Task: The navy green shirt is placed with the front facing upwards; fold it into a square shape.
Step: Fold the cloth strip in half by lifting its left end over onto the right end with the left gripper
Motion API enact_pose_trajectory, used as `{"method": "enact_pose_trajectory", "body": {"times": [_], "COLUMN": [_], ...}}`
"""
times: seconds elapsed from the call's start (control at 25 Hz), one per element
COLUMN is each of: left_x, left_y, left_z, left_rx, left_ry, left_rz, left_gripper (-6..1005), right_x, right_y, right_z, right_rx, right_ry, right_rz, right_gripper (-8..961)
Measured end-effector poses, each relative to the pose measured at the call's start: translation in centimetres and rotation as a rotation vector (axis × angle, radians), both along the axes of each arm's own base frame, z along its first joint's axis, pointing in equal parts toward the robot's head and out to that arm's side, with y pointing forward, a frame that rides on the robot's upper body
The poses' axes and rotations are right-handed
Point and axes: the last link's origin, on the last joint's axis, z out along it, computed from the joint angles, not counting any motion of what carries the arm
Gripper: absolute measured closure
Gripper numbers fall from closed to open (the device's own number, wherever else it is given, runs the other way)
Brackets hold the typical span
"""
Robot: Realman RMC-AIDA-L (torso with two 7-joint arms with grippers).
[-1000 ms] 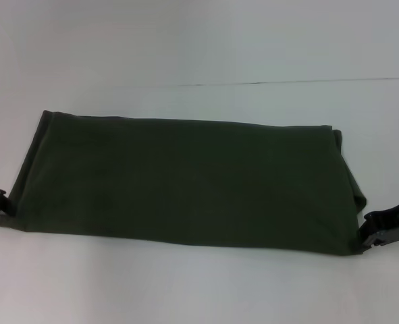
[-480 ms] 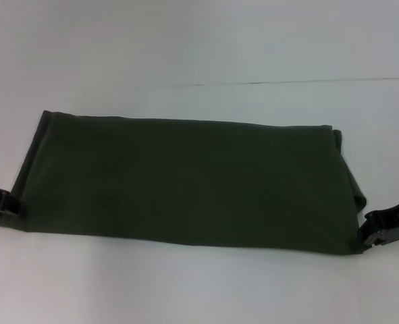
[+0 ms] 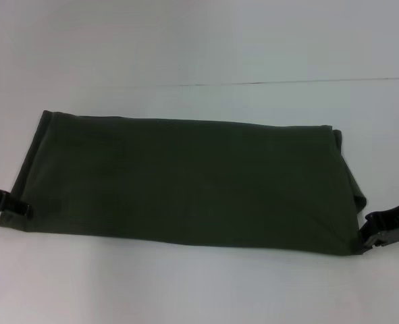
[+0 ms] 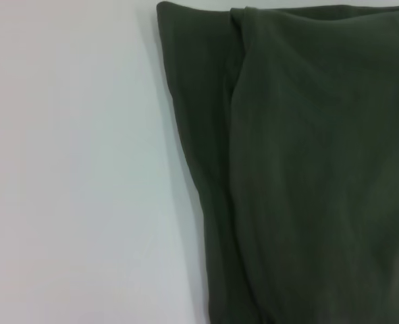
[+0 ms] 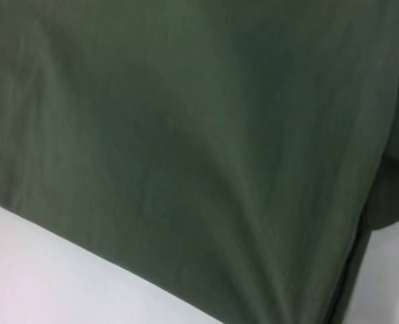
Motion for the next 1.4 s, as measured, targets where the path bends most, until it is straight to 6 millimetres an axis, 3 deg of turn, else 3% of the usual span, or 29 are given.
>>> {"method": "enact_pose_trajectory", "body": {"times": [0.08, 0.36, 1.28, 1.4], "left_x": [-0.2, -0.7, -0.5, -0.5], "left_y": [-0.1, -0.2, 0.0, 0.1], "left_z": [-0.1, -0.6, -1.4, -1.4], "left_rx": [-0.005, -0.010, -0.023, -0.023], "left_ry": [-0.002, -0.002, 0.011, 0.012], "left_rz": [0.006, 0.013, 0.005, 0.005], "left_gripper": [214, 156, 176, 317], "right_x": [0.0, 0.0, 0.0, 0.0], "right_y": [0.0, 0.0, 0.0, 0.0], "right_z": [0.0, -0.1, -0.1, -0.1], "right_rx": [0.000, 0.000, 0.000, 0.000], "right_ry": [0.000, 0.001, 0.000, 0.001], "right_rz": [0.000, 0.000, 0.002, 0.002], "right_gripper": [904, 905, 907, 907]}}
